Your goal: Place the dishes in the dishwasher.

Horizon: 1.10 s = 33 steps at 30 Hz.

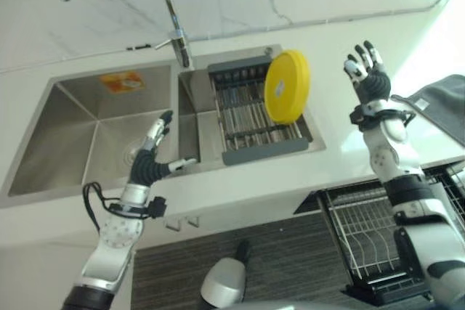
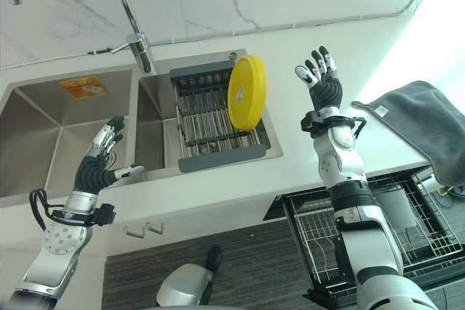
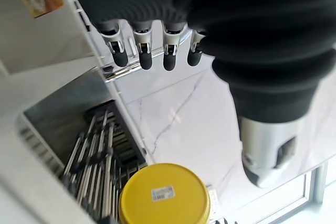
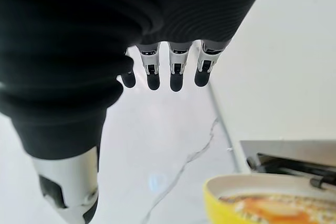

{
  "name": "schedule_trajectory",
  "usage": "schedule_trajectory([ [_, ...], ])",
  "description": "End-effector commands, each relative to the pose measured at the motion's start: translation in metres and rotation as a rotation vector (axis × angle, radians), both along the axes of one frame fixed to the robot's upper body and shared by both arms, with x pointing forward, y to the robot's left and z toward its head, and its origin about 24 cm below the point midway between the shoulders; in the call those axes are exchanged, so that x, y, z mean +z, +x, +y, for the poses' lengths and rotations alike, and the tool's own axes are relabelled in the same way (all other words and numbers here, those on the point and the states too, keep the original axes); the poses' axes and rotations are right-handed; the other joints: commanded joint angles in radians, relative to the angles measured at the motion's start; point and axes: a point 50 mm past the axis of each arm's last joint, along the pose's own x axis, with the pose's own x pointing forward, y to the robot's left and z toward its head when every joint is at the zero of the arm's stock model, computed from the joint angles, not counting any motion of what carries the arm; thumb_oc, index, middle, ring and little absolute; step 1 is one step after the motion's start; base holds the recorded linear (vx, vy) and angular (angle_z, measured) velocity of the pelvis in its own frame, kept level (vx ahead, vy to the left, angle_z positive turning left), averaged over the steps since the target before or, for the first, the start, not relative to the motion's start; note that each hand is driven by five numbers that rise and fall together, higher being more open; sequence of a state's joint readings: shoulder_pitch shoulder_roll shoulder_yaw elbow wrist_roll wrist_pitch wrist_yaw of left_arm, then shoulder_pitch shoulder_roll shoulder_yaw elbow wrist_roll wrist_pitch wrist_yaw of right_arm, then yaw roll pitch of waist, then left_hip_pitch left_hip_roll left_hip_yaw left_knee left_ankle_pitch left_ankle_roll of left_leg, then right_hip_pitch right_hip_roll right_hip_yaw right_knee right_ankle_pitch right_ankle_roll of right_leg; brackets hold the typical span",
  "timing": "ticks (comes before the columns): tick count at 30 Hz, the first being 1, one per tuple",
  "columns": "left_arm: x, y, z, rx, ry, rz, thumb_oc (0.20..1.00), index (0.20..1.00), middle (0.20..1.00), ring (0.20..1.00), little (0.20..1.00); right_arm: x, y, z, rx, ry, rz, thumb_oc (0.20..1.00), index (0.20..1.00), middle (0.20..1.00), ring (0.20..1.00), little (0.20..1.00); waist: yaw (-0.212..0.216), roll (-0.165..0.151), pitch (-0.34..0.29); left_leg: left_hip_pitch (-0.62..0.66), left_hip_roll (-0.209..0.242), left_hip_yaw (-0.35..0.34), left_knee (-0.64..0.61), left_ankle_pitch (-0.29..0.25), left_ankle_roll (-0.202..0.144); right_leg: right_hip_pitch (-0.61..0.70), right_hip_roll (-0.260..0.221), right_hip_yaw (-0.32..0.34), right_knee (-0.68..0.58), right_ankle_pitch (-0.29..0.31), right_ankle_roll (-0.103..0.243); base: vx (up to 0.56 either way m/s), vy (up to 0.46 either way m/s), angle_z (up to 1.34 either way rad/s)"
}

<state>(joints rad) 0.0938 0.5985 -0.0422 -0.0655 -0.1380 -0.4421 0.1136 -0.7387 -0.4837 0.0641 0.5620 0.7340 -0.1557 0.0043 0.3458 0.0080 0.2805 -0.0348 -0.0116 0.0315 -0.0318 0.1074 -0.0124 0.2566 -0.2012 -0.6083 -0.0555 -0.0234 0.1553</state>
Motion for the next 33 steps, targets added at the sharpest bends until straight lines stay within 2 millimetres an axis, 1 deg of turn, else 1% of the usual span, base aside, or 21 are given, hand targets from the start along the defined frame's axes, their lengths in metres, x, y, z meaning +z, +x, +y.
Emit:
schedule_trajectory([
  [1, 0.009, -0.003, -0.009, -0.087, -0.019, -0.061, 1.000, 1.000, 1.000, 1.000, 1.000, 0.042, -0.003, -0.013, 0.001, 0.002, -0.154, 1.000, 1.000, 1.000, 1.000, 1.000, 0.029, 0.032, -0.056, 0.051, 0.052, 0.012, -0.019, -0.072, -0.030, -0.071, -0.024, 0.031, 0.152, -0.060, -0.021, 0.00, 0.017, 0.11],
  [5, 0.011, -0.001, -0.006, -0.090, -0.031, -0.069, 1.000, 1.000, 1.000, 1.000, 1.000, 0.047, 0.000, -0.016, 0.014, -0.009, -0.150, 1.000, 1.000, 1.000, 1.000, 1.000, 0.034, 0.045, -0.038, 0.031, 0.046, 0.003, -0.019, -0.061, -0.031, -0.076, -0.030, 0.028, 0.154, -0.059, -0.019, -0.03, 0.019, 0.11],
  [7, 0.010, 0.000, -0.005, -0.108, -0.078, -0.050, 1.000, 1.000, 1.000, 1.000, 1.000, 0.047, 0.001, -0.013, 0.028, -0.016, -0.148, 1.000, 1.000, 1.000, 1.000, 1.000, 0.037, 0.051, -0.029, 0.023, 0.045, 0.001, -0.018, -0.055, -0.032, -0.078, -0.034, 0.023, 0.156, -0.059, -0.019, -0.03, 0.012, 0.08],
  [9, 0.009, -0.002, -0.006, -0.134, -0.086, -0.047, 1.000, 1.000, 1.000, 1.000, 1.000, 0.044, 0.002, -0.009, 0.051, -0.013, -0.146, 1.000, 1.000, 1.000, 1.000, 1.000, 0.044, 0.055, -0.023, 0.016, 0.043, -0.002, -0.014, -0.051, -0.033, -0.074, -0.039, 0.012, 0.159, -0.058, -0.020, 0.00, 0.000, 0.00],
  [12, 0.009, -0.002, -0.006, -0.138, -0.092, -0.042, 1.000, 1.000, 1.000, 1.000, 1.000, 0.044, 0.002, -0.004, 0.066, -0.021, -0.145, 1.000, 1.000, 1.000, 1.000, 1.000, 0.046, 0.055, -0.021, 0.014, 0.043, -0.002, -0.013, -0.049, -0.033, -0.074, -0.039, 0.009, 0.161, -0.059, -0.020, 0.00, 0.000, 0.00],
  [18, 0.008, -0.005, -0.005, -0.138, -0.086, -0.048, 1.000, 1.000, 1.000, 1.000, 1.000, 0.038, 0.002, 0.014, 0.101, -0.028, -0.122, 1.000, 1.000, 1.000, 1.000, 1.000, 0.047, 0.050, -0.014, 0.015, 0.047, -0.006, -0.006, -0.048, -0.034, -0.075, -0.038, 0.016, 0.169, -0.062, -0.019, 0.00, -0.012, -0.01],
  [22, 0.009, -0.006, -0.007, -0.143, -0.072, -0.046, 1.000, 1.000, 1.000, 1.000, 1.000, 0.032, 0.003, 0.011, 0.098, -0.019, -0.101, 1.000, 1.000, 1.000, 1.000, 1.000, 0.047, 0.045, -0.018, 0.019, 0.049, -0.008, -0.006, -0.049, -0.035, -0.069, -0.034, 0.022, 0.163, -0.062, -0.017, 0.00, -0.008, -0.01],
  [25, 0.010, -0.005, -0.007, -0.139, -0.064, -0.049, 1.000, 1.000, 1.000, 1.000, 1.000, 0.028, 0.002, 0.015, 0.115, -0.031, -0.088, 1.000, 1.000, 1.000, 1.000, 1.000, 0.043, 0.042, -0.017, 0.020, 0.052, -0.005, -0.005, -0.049, -0.036, -0.072, -0.035, 0.025, 0.167, -0.063, -0.017, 0.00, 0.000, 0.00],
  [29, 0.010, -0.005, -0.008, -0.147, -0.050, -0.057, 1.000, 1.000, 1.000, 1.000, 1.000, 0.019, 0.002, 0.025, 0.150, -0.042, -0.058, 1.000, 1.000, 1.000, 1.000, 1.000, 0.044, 0.039, -0.019, 0.023, 0.055, 0.001, -0.031, -0.033, -0.041, -0.065, -0.032, 0.021, 0.157, -0.059, -0.012, -0.02, -0.003, 0.00],
  [33, 0.009, -0.005, -0.010, -0.149, -0.045, -0.058, 1.000, 1.000, 1.000, 1.000, 1.000, 0.009, 0.002, 0.035, 0.164, -0.041, -0.028, 1.000, 1.000, 1.000, 1.000, 1.000, 0.045, 0.033, -0.025, 0.026, 0.059, 0.008, -0.038, -0.029, -0.044, -0.058, -0.031, 0.013, 0.148, -0.055, -0.012, 0.00, 0.000, 0.00],
])
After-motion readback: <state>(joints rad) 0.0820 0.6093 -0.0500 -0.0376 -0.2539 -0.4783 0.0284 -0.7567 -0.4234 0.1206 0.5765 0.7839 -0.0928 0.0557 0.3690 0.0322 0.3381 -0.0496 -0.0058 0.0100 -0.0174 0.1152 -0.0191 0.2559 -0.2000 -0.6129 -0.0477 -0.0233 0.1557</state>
